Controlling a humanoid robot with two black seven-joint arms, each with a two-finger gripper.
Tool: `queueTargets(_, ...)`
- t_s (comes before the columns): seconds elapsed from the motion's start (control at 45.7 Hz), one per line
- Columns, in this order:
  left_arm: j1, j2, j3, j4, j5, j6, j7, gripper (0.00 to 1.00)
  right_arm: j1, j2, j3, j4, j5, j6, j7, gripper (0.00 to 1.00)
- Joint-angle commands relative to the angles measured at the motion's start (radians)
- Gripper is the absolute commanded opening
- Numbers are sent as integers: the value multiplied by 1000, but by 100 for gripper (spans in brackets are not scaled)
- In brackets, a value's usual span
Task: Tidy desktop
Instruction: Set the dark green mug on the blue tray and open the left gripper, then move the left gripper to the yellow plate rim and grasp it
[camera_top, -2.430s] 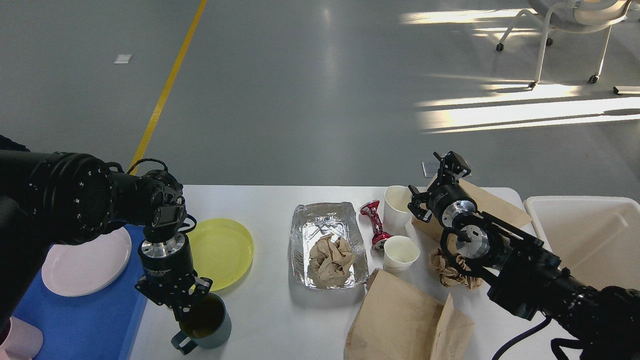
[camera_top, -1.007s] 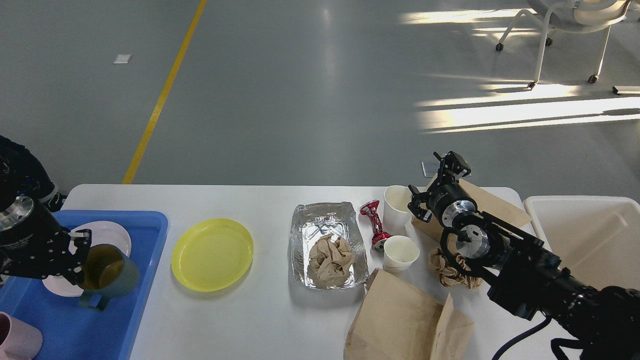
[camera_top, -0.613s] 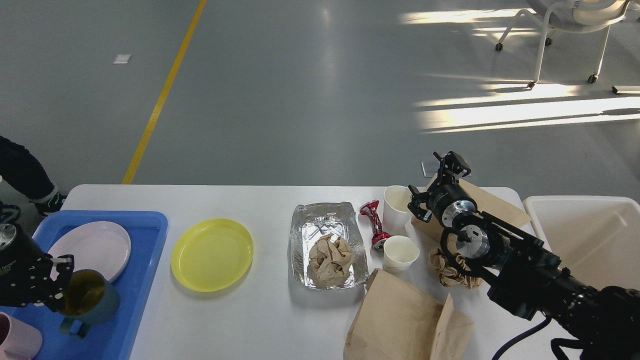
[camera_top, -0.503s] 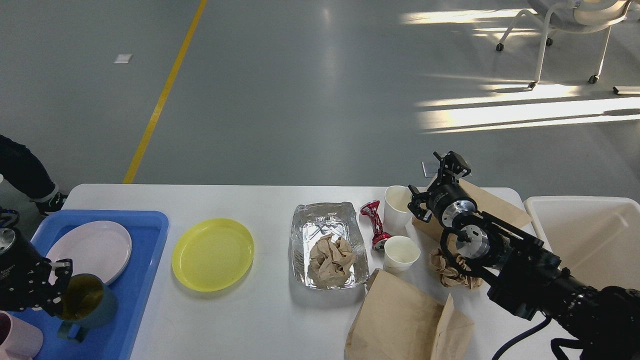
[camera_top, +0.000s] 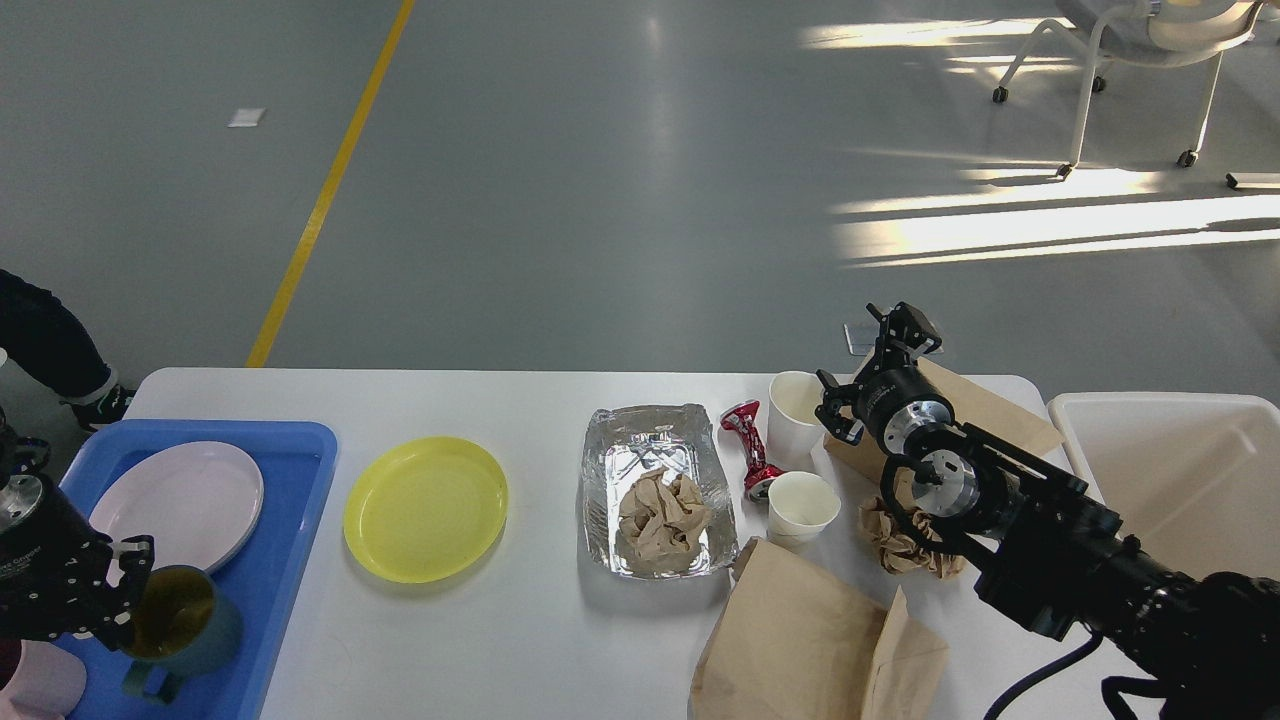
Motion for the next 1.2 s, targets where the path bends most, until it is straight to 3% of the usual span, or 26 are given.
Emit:
queueTargets(0.0,9,0,2,0,0,0,1,7,0,0,0,0,0,-1,0,100)
queueTargets(0.306,10,-3,0,3,0,0,0,43,0,0,0,0,0,-1,0,100)
queueTargets(0.482,0,-5,17,3,2,0,10,79,0,0,0,0,0,-1,0,100)
queueTargets(0.525,0,-5,19,3,3,0,14,84,0,0,0,0,0,-1,0,100)
queueTargets(0.788,-83,-6,81,3,31,0,0,92,0,0,0,0,0,-1,0,100)
queueTargets(1.182,-186,-187,89,4,11,0,1,92,0,0,0,0,0,1,0,100)
